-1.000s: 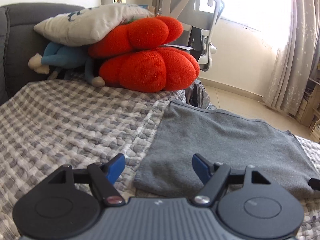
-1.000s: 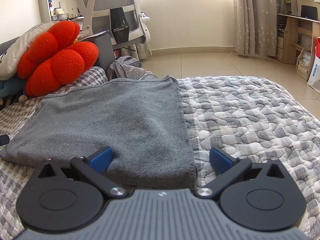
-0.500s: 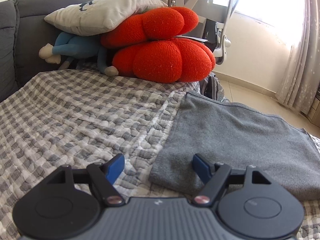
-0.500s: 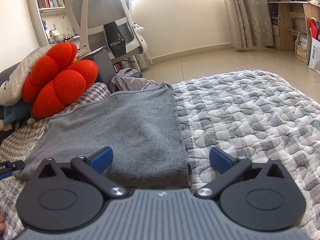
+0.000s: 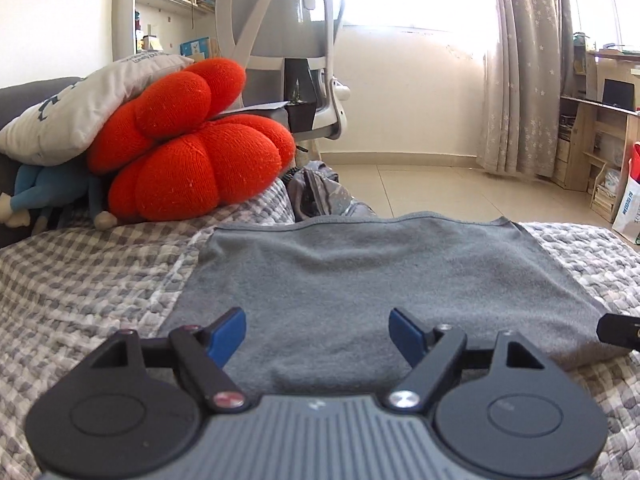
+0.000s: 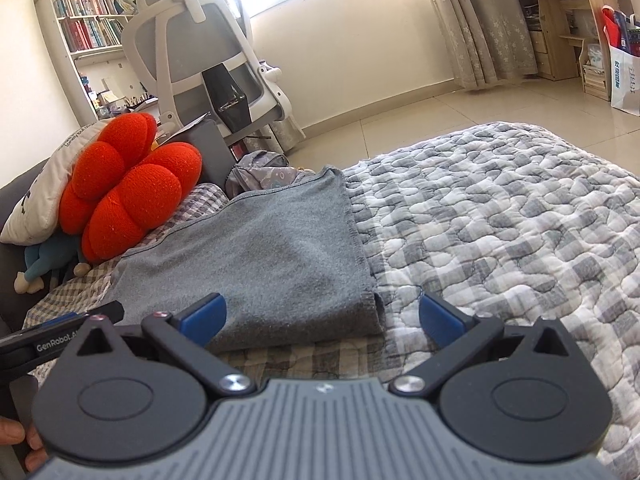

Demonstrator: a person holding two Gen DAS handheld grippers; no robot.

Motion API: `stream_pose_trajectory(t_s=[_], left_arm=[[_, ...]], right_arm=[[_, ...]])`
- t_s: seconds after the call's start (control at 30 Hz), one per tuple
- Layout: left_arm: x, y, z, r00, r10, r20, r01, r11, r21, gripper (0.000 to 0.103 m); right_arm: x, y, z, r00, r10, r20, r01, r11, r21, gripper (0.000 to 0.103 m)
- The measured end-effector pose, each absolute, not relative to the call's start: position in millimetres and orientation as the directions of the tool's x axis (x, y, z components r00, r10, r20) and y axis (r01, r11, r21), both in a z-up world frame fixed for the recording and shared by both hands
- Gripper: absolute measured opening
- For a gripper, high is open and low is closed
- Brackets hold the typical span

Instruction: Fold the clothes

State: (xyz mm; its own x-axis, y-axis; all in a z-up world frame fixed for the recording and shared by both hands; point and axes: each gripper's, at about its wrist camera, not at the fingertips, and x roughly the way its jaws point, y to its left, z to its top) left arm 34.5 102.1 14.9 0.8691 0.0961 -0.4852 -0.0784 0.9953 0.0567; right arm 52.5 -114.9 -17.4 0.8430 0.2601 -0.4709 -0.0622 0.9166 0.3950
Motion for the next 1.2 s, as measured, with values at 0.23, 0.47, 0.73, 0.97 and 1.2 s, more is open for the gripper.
stream_pose_trajectory(t_s=[0.23,0.47,0.73,0.97,1.2], left_arm=[[41,108,-1,0.84,0.088,-0.535,-0.1,0.995,0.007,0.08],[41,104,-3,0.835,0.099,-0.541,-0.096,0.995,0.033,0.08],[44,108,-5,0.831,0.074,-0.551,-0.087,0.996,0.001,0.08],[43,108,-4,0.833,0.074,-0.548,-0.087,0.996,0.002,0.08],[41,113,-2,0.842,0.038,-0.538,-0.073,0.996,-0.044,0.08]], right_arm=[[55,-106,-18,0.836,0.233,-0.496,-0.06,0.939,0.339,0.103],[55,-107,-17,0.821,0.259,-0.509,-0.062,0.926,0.372,0.103],[49,-134,-10,0.789,0.371,-0.49,0.012,0.788,0.616,0.103],[52,-129,-11,0.802,0.378,-0.463,-0.015,0.788,0.616,0.103],[51,-125,-14,0.835,0.341,-0.431,-0.007,0.791,0.611,0.103]])
